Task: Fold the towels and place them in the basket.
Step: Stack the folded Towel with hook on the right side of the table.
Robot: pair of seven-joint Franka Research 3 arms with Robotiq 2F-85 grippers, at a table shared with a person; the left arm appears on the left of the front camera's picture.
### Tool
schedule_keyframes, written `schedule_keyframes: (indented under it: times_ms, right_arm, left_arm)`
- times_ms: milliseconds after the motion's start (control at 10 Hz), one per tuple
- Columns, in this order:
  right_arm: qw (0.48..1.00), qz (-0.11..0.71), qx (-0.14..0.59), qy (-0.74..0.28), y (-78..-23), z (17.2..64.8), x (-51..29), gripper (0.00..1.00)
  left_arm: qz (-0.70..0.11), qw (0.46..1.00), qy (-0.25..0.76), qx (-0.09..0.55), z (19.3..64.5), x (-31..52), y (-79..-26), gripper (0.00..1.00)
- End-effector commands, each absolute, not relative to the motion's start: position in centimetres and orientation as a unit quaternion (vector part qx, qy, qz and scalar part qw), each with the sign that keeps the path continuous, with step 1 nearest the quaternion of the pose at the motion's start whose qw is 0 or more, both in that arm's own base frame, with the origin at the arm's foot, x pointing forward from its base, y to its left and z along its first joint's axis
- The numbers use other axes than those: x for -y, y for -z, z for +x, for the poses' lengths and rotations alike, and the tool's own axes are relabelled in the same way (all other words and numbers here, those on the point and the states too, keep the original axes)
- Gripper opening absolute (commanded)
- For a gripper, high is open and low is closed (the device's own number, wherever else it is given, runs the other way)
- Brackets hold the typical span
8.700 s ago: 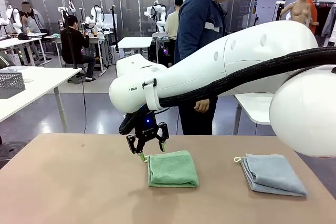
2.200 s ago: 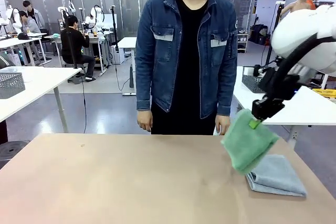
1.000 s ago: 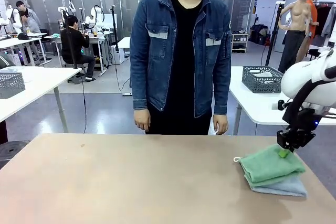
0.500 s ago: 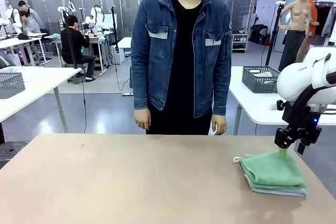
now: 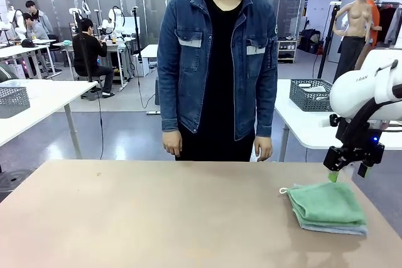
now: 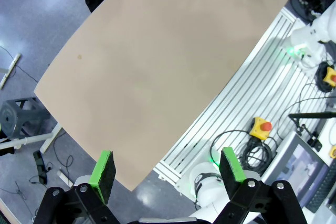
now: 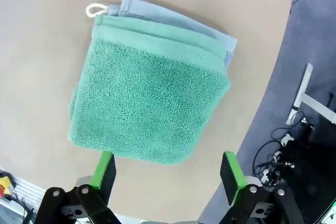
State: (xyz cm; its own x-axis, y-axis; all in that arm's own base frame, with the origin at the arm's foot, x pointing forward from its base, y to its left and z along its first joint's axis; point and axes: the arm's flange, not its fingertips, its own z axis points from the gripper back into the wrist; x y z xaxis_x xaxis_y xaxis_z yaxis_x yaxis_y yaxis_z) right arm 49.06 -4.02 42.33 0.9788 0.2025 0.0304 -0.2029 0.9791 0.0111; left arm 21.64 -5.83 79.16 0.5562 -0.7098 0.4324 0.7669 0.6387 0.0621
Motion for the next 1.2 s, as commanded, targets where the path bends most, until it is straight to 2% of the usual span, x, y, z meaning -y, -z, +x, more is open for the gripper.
schedule_keyframes:
  times_ms: [0, 700, 800, 900, 1100]
  right_arm:
    - [0.994, 0.008, 0.013, -0.105, -42.3, 49.0, 4.3, 1.00]
    - [0.994, 0.008, 0.013, -0.105, -42.3, 49.0, 4.3, 1.00]
    - [0.995, 0.007, 0.014, -0.102, -42.3, 49.0, 4.0, 0.97]
    - [0.992, 0.030, 0.043, -0.111, -46.6, 46.8, 4.1, 1.00]
    - [0.984, 0.002, 0.117, -0.136, -56.5, 41.5, 1.8, 1.00]
  left_arm:
    - [-0.067, 0.880, 0.420, 0.213, 21.5, 5.8, -79.2, 1.00]
    - [-0.067, 0.880, 0.420, 0.213, 21.5, 5.8, -79.2, 1.00]
    - [-0.067, 0.880, 0.420, 0.213, 21.5, 5.8, -79.2, 1.00]
    - [-0.067, 0.880, 0.420, 0.213, 21.5, 5.8, -79.2, 1.00]
    - [-0.067, 0.880, 0.420, 0.213, 21.5, 5.8, -79.2, 1.00]
